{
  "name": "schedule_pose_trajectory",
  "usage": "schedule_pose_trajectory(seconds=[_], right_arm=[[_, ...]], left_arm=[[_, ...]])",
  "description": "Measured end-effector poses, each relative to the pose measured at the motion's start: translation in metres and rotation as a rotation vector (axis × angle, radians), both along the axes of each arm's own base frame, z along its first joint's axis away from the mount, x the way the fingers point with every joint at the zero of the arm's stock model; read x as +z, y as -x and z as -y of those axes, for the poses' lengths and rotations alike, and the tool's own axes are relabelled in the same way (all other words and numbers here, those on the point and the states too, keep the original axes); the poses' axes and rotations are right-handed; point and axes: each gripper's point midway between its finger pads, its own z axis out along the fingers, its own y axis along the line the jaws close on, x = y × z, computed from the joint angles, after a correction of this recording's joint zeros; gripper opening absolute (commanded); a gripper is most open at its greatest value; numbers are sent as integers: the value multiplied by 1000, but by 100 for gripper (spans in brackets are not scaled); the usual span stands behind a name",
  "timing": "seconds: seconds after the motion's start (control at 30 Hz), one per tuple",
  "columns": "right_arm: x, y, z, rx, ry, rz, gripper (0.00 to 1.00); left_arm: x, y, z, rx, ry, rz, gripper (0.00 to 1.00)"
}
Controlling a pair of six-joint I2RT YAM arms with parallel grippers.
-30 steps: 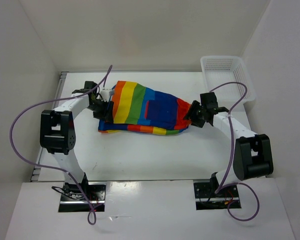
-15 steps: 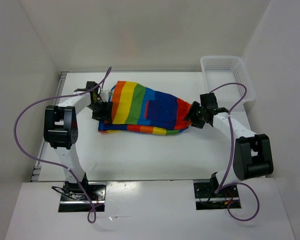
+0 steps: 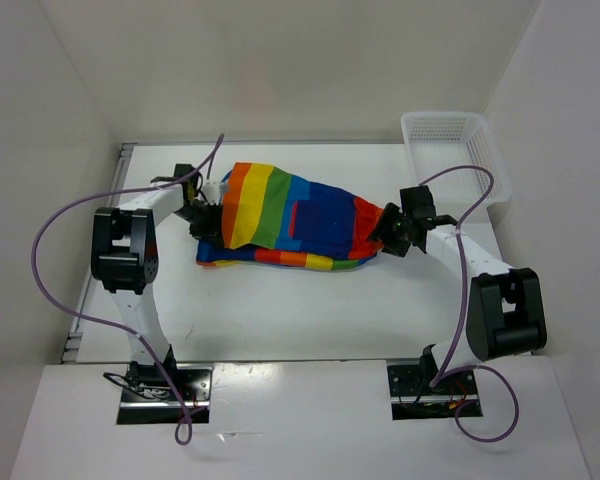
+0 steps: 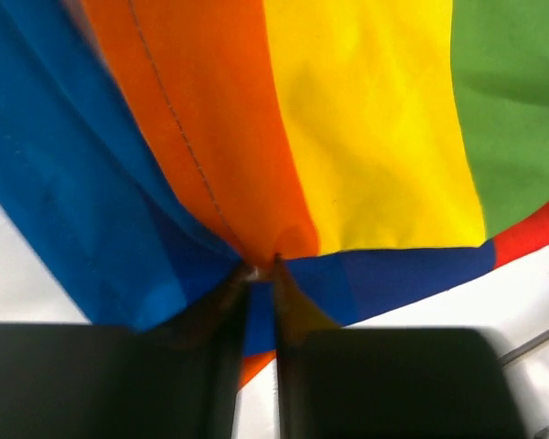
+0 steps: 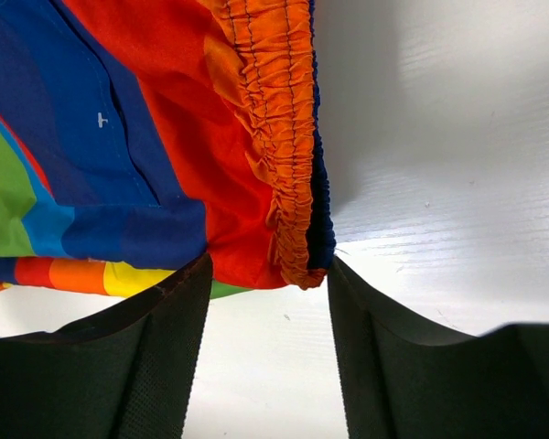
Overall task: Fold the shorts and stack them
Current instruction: Fold the shorts
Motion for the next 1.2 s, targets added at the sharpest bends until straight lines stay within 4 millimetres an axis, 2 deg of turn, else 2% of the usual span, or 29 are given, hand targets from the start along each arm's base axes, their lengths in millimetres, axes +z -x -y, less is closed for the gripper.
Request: schedule_pose_trajectory(seconds=[0.13, 0.27, 0.33, 0.37, 0.4, 0.47, 0.5, 0.67, 0.8, 1.03, 1.13, 1.2], right_arm=[[0, 0, 0, 0, 1, 0, 57], [-1, 0, 3, -6, 15, -1, 48], [-2, 1, 5, -8, 26, -6, 39], [-3, 2, 6, -10, 31, -9, 29], [-3, 2, 7, -9, 37, -11, 22], [-4, 3, 7, -12, 39, -14, 11], [-4, 3, 7, -12, 38, -13, 1], [-2, 3, 6, -12, 32, -8, 0], [5, 2, 6, -6, 32, 13, 0], [44, 2, 8, 6, 14, 131, 0], [48, 4, 4, 20, -7, 137, 0], [43, 8, 2, 27, -18, 124, 0]], left_arm=[[-1, 2, 3, -3, 19, -12, 0], [0, 2, 5, -7, 29, -11, 0], [2, 2, 6, -9, 35, -7, 0], [5, 1, 6, -11, 38, 1, 0], [9, 1, 7, -12, 40, 10, 0], [21, -2, 7, -16, 46, 45, 0], [30, -3, 9, -19, 53, 68, 0], [77, -16, 13, -51, 79, 204, 0], [106, -22, 11, -79, 73, 274, 0], [163, -3, -22, -107, -51, 383, 0], [167, 16, -29, -124, -86, 375, 0], [145, 31, -33, -126, -104, 319, 0]])
